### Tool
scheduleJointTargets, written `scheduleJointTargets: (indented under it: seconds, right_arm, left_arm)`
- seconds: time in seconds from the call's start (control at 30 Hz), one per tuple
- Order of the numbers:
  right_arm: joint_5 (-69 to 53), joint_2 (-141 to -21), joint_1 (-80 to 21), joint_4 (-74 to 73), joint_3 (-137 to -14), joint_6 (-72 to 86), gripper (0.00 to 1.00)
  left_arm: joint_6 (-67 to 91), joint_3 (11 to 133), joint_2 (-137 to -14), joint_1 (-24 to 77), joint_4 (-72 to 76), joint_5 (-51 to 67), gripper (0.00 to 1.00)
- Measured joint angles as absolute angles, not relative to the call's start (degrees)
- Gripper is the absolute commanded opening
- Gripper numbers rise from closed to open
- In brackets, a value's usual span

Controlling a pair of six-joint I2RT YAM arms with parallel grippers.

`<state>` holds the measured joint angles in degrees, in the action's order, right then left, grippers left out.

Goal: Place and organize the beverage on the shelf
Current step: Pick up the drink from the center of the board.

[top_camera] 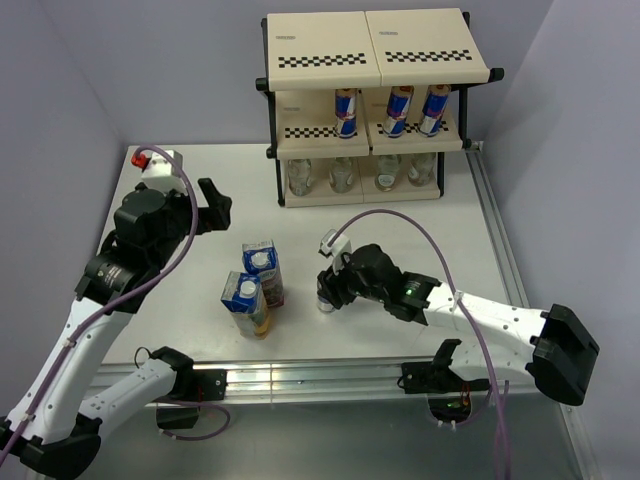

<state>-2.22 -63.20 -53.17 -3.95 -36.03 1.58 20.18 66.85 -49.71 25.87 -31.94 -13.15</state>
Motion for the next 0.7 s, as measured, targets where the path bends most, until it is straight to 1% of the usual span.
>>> scheduleJointTargets:
  seconds: [0.03,0.07,0.13,0.2,0.23,0.27,0.43,0.6,0.7]
  right_arm:
    - [-2.0,-63.29,-53.28,-3.77,-36.03,1.54,0.4]
    - [-1.91,-63.31,-53.28,-3.73,-36.03,1.45,0.33]
    - [-1.52,-63.37,-53.36,-3.64,-36.05,1.34,0.14]
    - [-1.13,-63.35,-53.41,-3.66,-36.05,1.37,0.09]
    - [-0.78,-63.29,-53.49,-3.68,-36.05,1.39,0.03]
    - [-0.27,-63.13,-53.49,-3.92,-36.07,1.37,0.0]
    - [5.23,-62.11,-53.47,-9.58,-39.27,1.5,0.0]
    - [10.55,-62.5,-51.16,-18.79,-50.24,4.27,0.0]
    - [13.08,-62.48,-48.84,-22.46,-56.18,7.01,0.0]
  left_arm:
    - [20.18,66.76,-49.71,25.87,-31.97,-13.15,0.99]
    - [20.18,66.76,-49.71,25.87,-31.99,-13.15,0.99]
    - [20.18,66.76,-49.71,25.87,-31.97,-13.13,1.0]
    - [20.18,66.76,-49.71,25.87,-31.97,-12.86,1.0]
    - [20.21,66.76,-49.74,25.87,-31.97,-12.67,1.0]
    - [20.23,66.76,-49.76,25.87,-31.94,-12.19,1.0]
    - [20.29,68.84,-52.12,25.87,-31.07,-7.75,1.0]
    - [20.62,72.23,-57.28,26.61,-26.2,-1.89,0.99]
    - [20.64,74.3,-61.19,30.61,-23.03,-3.07,1.0]
